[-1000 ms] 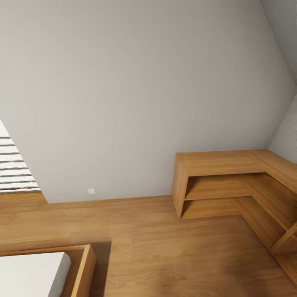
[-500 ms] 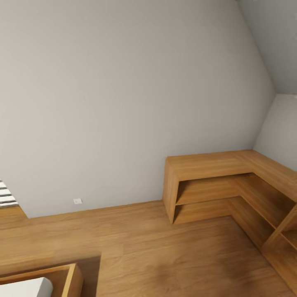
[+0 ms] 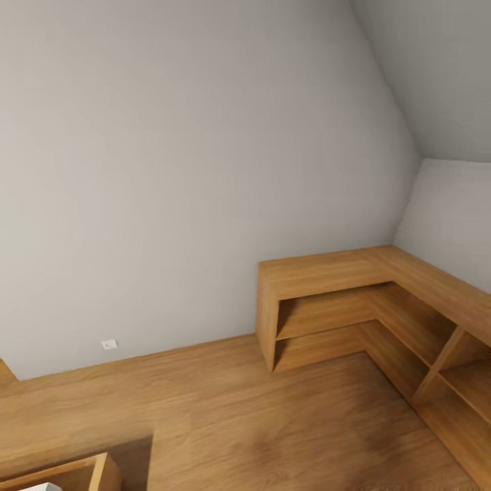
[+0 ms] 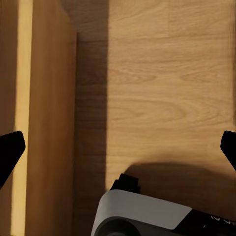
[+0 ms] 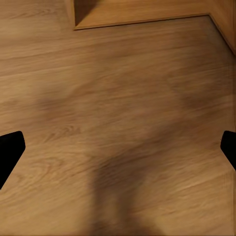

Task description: In the bedroom, organize the workspace by keeping the computer under the desk, ensuring the monitor is on the desk, placing the keyboard on the desk next to the monitor, placing the mouse on the desk next to the keyboard, moving the folder from the swivel chair onto the desk next to the mouse, stacking the notebook on top of the folder with the pen on top of the notebook, and positioning the swivel chair next to the desk.

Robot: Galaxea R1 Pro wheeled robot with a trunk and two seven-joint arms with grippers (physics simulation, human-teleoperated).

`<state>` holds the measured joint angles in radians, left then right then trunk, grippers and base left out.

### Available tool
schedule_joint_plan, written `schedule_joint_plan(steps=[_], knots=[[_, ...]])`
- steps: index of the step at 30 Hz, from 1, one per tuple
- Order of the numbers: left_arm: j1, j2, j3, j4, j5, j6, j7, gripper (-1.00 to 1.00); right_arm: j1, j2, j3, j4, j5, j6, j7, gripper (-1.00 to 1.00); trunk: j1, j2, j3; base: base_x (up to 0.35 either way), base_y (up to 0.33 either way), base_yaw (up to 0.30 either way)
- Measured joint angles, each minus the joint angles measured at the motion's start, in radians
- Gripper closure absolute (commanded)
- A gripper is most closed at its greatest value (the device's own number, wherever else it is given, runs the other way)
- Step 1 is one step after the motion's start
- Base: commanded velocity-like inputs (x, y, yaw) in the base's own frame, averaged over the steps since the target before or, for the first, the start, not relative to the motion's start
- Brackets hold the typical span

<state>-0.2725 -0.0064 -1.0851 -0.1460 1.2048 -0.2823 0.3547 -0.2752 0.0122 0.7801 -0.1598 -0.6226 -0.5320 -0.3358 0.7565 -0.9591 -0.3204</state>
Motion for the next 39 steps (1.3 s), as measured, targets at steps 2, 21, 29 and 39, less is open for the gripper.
schedule_joint_plan(steps=[2, 21, 29, 39], knots=[[0.000, 0.000, 0.000, 0.000, 0.000, 0.000, 0.000, -1.00, 0.000, 0.000, 0.000, 0.000, 0.000, 0.000, 0.000, -1.00, 0.000, 0.000, 0.002, 0.000, 0.000, -0.178], [0.000, 0.000, 0.000, 0.000, 0.000, 0.000, 0.000, -1.00, 0.000, 0.000, 0.000, 0.000, 0.000, 0.000, 0.000, -1.00, 0.000, 0.000, 0.024, 0.000, 0.000, -0.180], [0.000, 0.000, 0.000, 0.000, 0.000, 0.000, 0.000, -1.00, 0.000, 0.000, 0.001, 0.000, 0.000, 0.000, 0.000, -1.00, 0.000, 0.000, 0.032, 0.000, 0.000, -0.156], [0.000, 0.000, 0.000, 0.000, 0.000, 0.000, 0.000, -1.00, 0.000, 0.002, 0.001, 0.000, 0.000, 0.000, 0.000, -1.00, 0.000, 0.000, 0.035, 0.000, 0.000, -0.033]])
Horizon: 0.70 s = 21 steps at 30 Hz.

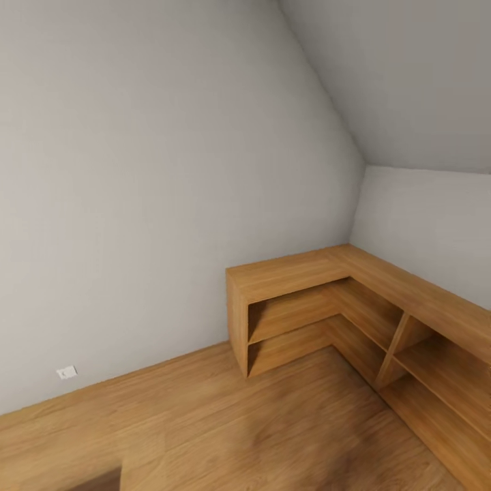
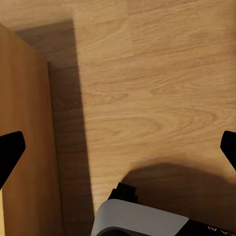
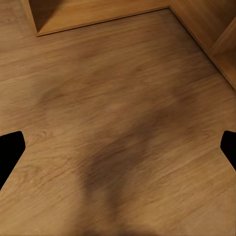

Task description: In the bedroom, organize the workspace by keeping the computer under the desk, ensuring the monitor is on the desk, placing the keyboard on the desk next to the monitor, placing the mouse on the desk next to the keyboard, moving the folder from the swivel chair onto the desk next to the mouse, stacking the notebook on top of the folder with the pen on top of the notebook, and positioning the swivel chair next to the desk.

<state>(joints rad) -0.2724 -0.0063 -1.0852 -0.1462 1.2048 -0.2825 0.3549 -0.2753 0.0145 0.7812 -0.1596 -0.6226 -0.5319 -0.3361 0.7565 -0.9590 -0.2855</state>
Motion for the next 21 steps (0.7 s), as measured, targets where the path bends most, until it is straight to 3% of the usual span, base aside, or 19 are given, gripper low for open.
schedule_joint_plan(steps=[21], knots=[[0.000, 0.000, 0.000, 0.000, 0.000, 0.000, 0.000, -1.00, 0.000, 0.004, -0.004, -0.001, -0.009, 0.002, -0.001, -1.00, 0.000, 0.000, -0.005, 0.000, 0.000, -0.002]])
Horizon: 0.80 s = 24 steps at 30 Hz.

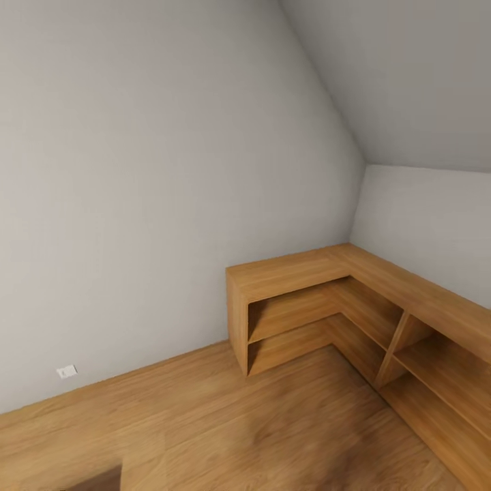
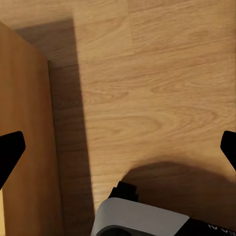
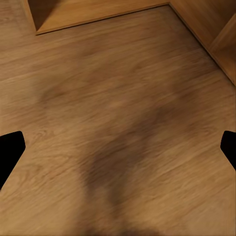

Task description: In the bedroom, organize the workspace by keeping the computer under the desk, ensuring the monitor is on the desk, placing the keyboard on the desk next to the monitor, placing the mouse on the desk next to the keyboard, moving the folder from the swivel chair onto the desk next to the mouse, stacking the notebook on top of the folder with the pen on top of the notebook, and positioning the swivel chair next to the desk.

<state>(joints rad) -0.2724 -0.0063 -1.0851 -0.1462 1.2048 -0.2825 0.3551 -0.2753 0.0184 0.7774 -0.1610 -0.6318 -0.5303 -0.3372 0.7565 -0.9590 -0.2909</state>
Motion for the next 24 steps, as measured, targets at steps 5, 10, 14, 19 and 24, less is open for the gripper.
schedule_joint_plan(steps=[5, 10, 14, 19, 24], knots=[[0.000, 0.000, 0.000, 0.000, 0.000, 0.000, 0.000, -1.00, 0.000, 0.000, 0.000, 0.000, -0.001, 0.001, 0.000, -1.00, 0.000, 0.000, -0.007, 0.000, 0.000, 0.000], [0.000, 0.000, 0.000, 0.000, 0.000, 0.000, 0.000, -1.00, 0.000, 0.000, -0.001, 0.000, -0.002, 0.000, 0.000, -1.00, 0.000, 0.000, -0.015, 0.180, 0.000, 0.000], [0.000, 0.000, 0.000, 0.000, 0.000, 0.000, 0.000, -1.00, 0.000, 0.000, 0.000, 0.000, -0.001, 0.000, 0.000, -1.00, -0.001, 0.000, -0.021, 0.274, 0.000, -0.006], [0.000, 0.000, 0.000, 0.000, 0.000, 0.000, 0.000, -1.00, 0.000, 0.000, 0.002, 0.001, 0.003, 0.000, 0.000, -1.00, -0.001, 0.000, -0.029, 0.308, 0.000, -0.092], [0.000, 0.000, 0.000, 0.000, 0.000, 0.000, 0.000, -1.00, 0.000, 0.000, 0.002, 0.001, 0.005, 0.000, 0.001, -1.00, -0.001, 0.000, -0.035, 0.317, 0.000, -0.187]])
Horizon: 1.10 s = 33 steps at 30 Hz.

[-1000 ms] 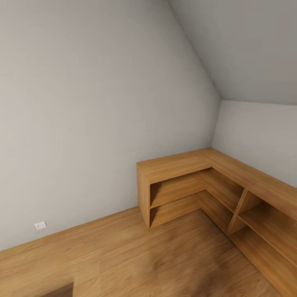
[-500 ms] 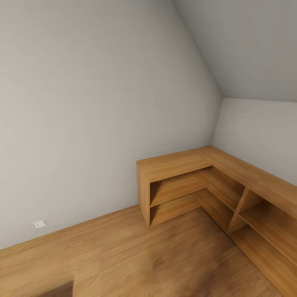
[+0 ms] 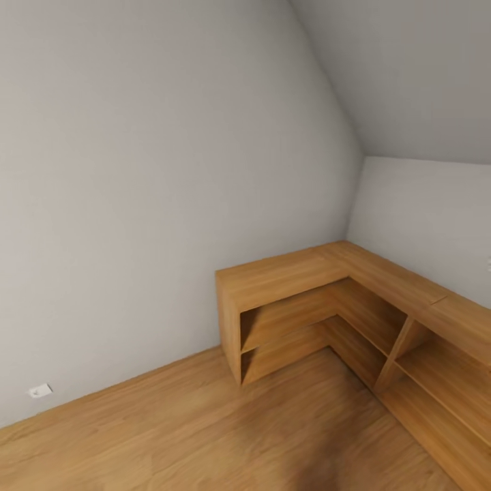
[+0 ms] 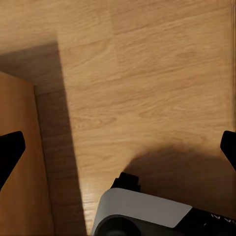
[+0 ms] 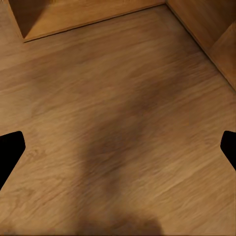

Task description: In the bedroom, organize the workspace by keeping the computer under the desk, ensuring the monitor is on the desk, placing the keyboard on the desk next to the monitor, placing the mouse on the desk next to the keyboard, moving the folder from the swivel chair onto the desk next to the mouse, stacking the notebook on top of the folder with the pen on top of the notebook, and positioning the swivel chair next to the desk.

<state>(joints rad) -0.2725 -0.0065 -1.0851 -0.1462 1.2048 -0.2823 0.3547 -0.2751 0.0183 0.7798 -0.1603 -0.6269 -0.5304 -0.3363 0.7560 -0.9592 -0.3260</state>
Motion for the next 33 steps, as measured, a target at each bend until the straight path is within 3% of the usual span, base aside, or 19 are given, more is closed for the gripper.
schedule_joint_plan(steps=[10, 33], knots=[[0.000, -0.001, 0.000, 0.000, 0.000, 0.000, 0.000, -1.00, 0.000, -0.001, 0.000, 0.000, 0.002, 0.000, 0.004, -1.00, 0.000, 0.000, -0.005, 0.262, -0.010, -0.261], [0.000, -0.001, 0.000, 0.000, 0.000, 0.000, 0.000, -1.00, 0.000, -0.005, -0.001, 0.000, 0.002, 0.000, 0.046, -1.00, 0.001, 0.000, -0.006, 0.015, -0.002, -0.295]])
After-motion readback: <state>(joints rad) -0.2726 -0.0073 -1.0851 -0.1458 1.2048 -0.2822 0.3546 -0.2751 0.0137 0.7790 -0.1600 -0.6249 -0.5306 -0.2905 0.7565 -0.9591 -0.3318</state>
